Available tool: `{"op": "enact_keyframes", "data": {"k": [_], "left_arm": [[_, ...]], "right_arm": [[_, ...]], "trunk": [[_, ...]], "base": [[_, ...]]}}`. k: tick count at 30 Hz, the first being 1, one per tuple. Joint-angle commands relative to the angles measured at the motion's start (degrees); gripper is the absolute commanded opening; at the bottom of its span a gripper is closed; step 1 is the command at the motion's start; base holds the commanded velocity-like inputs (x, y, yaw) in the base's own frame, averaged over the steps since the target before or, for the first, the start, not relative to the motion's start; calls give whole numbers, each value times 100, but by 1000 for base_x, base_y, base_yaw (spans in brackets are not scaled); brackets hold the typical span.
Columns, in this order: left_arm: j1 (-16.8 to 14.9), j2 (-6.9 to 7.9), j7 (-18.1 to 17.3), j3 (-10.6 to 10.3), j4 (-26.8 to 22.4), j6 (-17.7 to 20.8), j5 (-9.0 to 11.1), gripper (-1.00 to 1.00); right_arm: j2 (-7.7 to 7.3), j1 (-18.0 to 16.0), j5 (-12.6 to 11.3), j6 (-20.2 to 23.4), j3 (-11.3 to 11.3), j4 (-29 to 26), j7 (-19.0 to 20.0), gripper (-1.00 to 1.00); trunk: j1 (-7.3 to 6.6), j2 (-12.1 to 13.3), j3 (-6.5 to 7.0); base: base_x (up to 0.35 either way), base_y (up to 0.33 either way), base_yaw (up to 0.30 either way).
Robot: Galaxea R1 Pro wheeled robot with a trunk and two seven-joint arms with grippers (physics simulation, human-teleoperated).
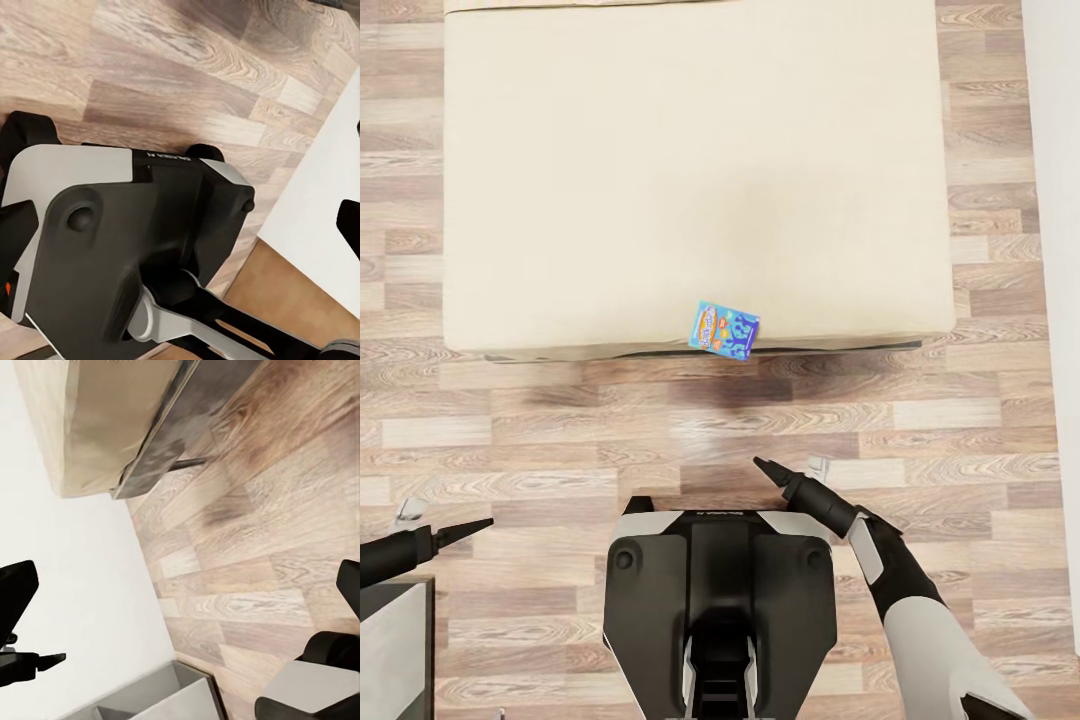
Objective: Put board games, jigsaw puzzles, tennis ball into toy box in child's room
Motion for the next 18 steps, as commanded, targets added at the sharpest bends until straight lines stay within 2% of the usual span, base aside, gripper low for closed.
{"op": "enact_keyframes", "data": {"k": [1, 5, 12, 18], "left_arm": [[-1, 0, -17, 1, 1, 60, 11, 100], [-2, -1, -20, 1, 1, 64, 11, 100], [-5, -4, -22, 2, 1, 68, 17, 100], [-5, -64, -26, 2, 1, 80, 14, 100]], "right_arm": [[0, -2, -11, 59, -30, 8, 26, 100], [-24, -2, -44, 64, -69, 68, 32, 100], [-31, -12, -473, 82, -269, 457, 44, 100], [-51, -52, -620, 132, -316, 583, 32, 100]], "trunk": [[4, -9, -5], [4, -9, -5], [4, -9, -5], [135, -250, -113]], "base": [[1, 3, 0], [1, 2, 0], [0, 0, 0], [0, 0, 0]]}}
